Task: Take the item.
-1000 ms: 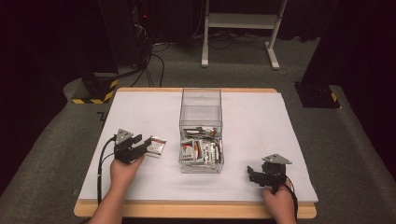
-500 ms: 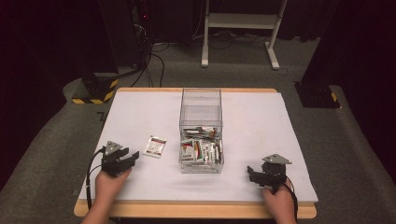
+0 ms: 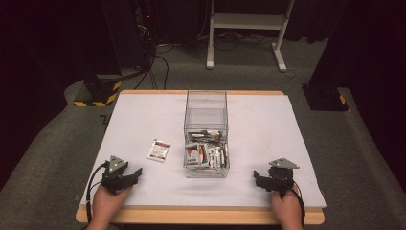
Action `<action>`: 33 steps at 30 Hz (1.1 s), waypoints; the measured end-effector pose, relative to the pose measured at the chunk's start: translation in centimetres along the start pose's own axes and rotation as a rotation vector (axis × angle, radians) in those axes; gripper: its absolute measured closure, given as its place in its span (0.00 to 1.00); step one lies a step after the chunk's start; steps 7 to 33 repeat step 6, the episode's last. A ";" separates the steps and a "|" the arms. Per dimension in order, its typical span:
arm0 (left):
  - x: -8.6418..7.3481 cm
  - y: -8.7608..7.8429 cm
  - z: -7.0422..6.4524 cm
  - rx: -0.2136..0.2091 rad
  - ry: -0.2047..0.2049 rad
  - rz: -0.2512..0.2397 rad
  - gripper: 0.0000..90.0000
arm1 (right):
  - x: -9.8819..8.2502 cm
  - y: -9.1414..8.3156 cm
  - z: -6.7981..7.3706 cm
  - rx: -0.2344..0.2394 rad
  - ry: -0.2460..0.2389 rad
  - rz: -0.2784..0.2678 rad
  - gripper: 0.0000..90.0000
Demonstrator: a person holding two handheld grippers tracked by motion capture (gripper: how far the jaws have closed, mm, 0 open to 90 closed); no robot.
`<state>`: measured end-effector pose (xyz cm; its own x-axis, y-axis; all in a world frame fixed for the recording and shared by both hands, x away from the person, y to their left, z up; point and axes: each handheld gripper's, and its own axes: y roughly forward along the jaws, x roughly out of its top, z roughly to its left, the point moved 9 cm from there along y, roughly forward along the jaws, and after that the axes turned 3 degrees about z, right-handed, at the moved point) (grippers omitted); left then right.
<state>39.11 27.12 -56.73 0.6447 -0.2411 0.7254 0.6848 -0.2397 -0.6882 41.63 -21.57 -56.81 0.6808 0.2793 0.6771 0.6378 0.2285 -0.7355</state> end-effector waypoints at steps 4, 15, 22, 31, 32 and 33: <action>0.0 0.0 0.0 0.000 0.002 0.000 0.39 | 0.0 0.0 0.0 -0.001 0.000 0.000 0.15; 0.0 0.0 0.0 -0.002 0.000 0.001 0.39 | 0.0 0.0 0.0 -0.002 0.000 0.000 0.15; 0.0 0.0 0.0 -0.002 0.000 0.001 0.39 | 0.0 0.0 0.0 -0.002 0.000 0.000 0.15; 0.0 0.0 0.0 -0.002 0.000 0.001 0.39 | 0.0 0.0 0.0 -0.002 0.000 0.000 0.15; 0.0 0.0 0.0 -0.002 0.000 0.001 0.39 | 0.0 0.0 0.0 -0.002 0.000 0.000 0.15; 0.0 0.0 0.0 -0.002 0.000 0.001 0.39 | 0.0 0.0 0.0 -0.002 0.000 0.000 0.15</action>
